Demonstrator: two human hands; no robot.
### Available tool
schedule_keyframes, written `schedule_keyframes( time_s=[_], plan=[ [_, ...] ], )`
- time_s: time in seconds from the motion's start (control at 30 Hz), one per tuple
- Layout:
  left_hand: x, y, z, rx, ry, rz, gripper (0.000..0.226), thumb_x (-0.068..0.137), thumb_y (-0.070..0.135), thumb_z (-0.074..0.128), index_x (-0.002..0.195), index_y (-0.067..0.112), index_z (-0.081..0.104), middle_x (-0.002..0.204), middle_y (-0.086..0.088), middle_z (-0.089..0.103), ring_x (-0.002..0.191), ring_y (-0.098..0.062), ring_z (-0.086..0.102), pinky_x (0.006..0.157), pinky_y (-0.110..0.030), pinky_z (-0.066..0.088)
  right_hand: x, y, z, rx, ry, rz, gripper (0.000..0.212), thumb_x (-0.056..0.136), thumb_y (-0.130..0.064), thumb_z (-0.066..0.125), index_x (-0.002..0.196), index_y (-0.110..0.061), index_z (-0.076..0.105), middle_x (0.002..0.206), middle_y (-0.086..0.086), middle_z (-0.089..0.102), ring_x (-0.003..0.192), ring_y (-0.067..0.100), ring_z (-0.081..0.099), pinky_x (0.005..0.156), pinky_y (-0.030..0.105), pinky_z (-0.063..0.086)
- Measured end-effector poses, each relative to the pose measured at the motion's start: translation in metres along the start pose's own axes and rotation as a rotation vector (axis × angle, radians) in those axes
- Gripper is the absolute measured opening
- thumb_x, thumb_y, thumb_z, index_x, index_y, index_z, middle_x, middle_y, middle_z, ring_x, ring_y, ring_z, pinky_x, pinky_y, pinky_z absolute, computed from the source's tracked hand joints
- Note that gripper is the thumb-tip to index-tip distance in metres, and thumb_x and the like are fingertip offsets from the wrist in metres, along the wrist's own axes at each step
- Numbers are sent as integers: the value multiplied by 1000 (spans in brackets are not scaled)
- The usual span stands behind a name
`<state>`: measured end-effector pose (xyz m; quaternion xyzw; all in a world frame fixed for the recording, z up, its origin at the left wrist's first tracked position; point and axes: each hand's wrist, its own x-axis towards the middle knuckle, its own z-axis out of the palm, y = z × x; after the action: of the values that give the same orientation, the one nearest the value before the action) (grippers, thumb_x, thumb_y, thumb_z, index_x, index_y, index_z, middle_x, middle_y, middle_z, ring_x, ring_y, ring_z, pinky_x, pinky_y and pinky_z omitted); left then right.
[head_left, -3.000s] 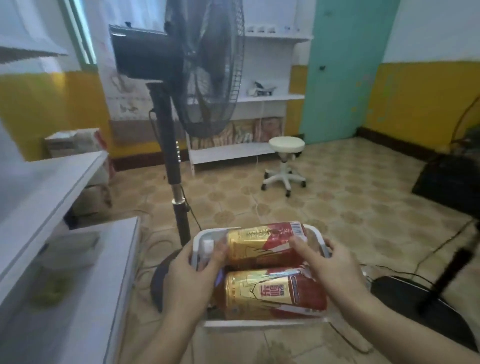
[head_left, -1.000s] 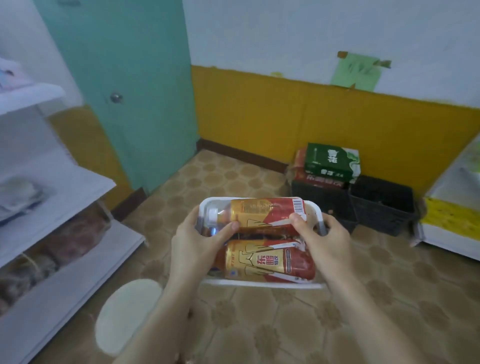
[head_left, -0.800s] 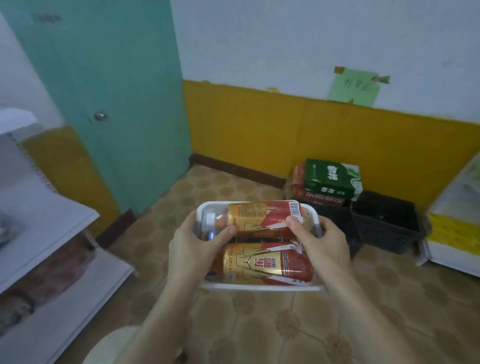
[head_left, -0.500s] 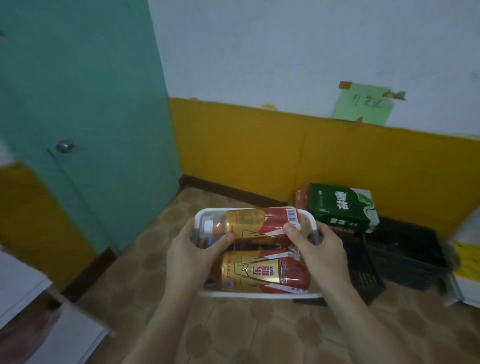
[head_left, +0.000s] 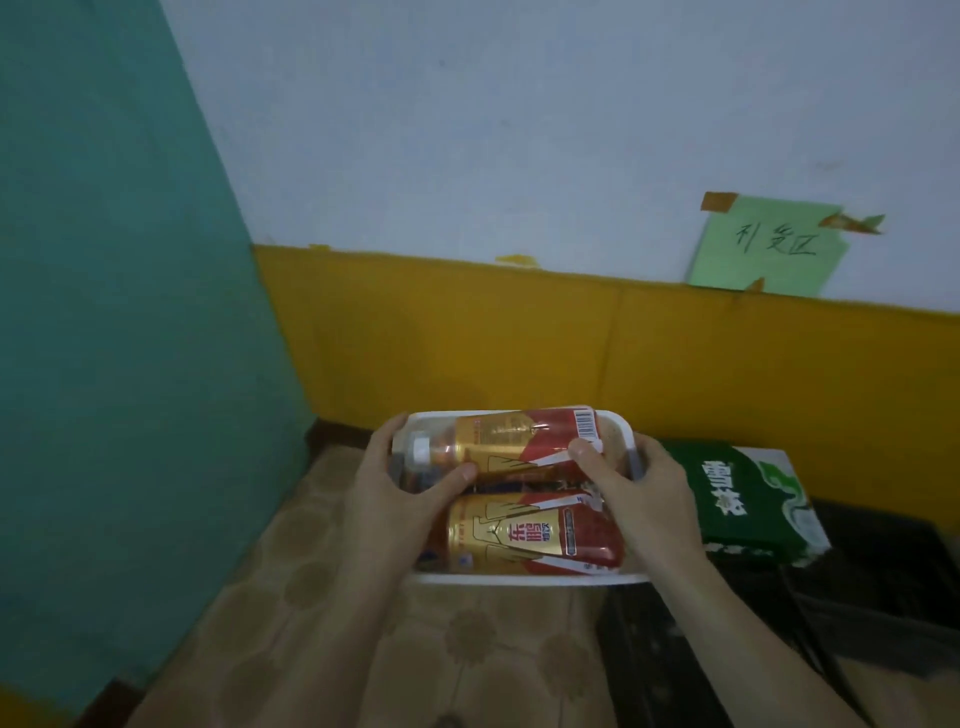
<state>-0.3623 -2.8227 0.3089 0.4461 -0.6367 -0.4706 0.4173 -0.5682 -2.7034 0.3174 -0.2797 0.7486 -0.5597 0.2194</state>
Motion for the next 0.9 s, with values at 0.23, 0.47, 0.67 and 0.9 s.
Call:
schedule_keyframes(
  time_s=[0.23, 0.47, 0.67, 0.9],
  plan=[
    [190, -28, 66, 43, -144, 13, 74, 64, 43, 92, 130, 37, 59, 117, 22, 63, 110, -6, 62, 87, -44, 60, 152, -2, 51, -14, 134, 79, 30, 81, -56, 79, 90, -39, 57, 93, -12, 69, 83, 9, 72, 65, 29, 57],
    [318, -80, 152, 0, -261, -47, 67, 71, 30, 91, 129, 34, 58, 123, 13, 66, 105, 4, 64, 78, -25, 60, 298, 44, 80, -47, 168, 145, 31, 80, -59, 76, 93, -43, 53, 94, -16, 67, 80, 7, 70, 63, 28, 57],
    [419, -202, 224, 107, -227, -55, 75, 69, 45, 89, 136, 36, 55, 123, 22, 63, 111, 5, 59, 85, -24, 57, 430, 162, 143, -4, 133, 176, 34, 77, -64, 75, 96, -43, 57, 96, -14, 70, 85, 15, 74, 71, 39, 63],
    [515, -451, 313, 95, -272, -25, 67, 74, 32, 88, 133, 29, 57, 120, 15, 65, 102, 13, 62, 70, -12, 55, 548, 402, 255, 7, 166, 147, 41, 80, -60, 78, 109, -33, 66, 98, -9, 75, 80, 10, 76, 69, 37, 64]
  ],
)
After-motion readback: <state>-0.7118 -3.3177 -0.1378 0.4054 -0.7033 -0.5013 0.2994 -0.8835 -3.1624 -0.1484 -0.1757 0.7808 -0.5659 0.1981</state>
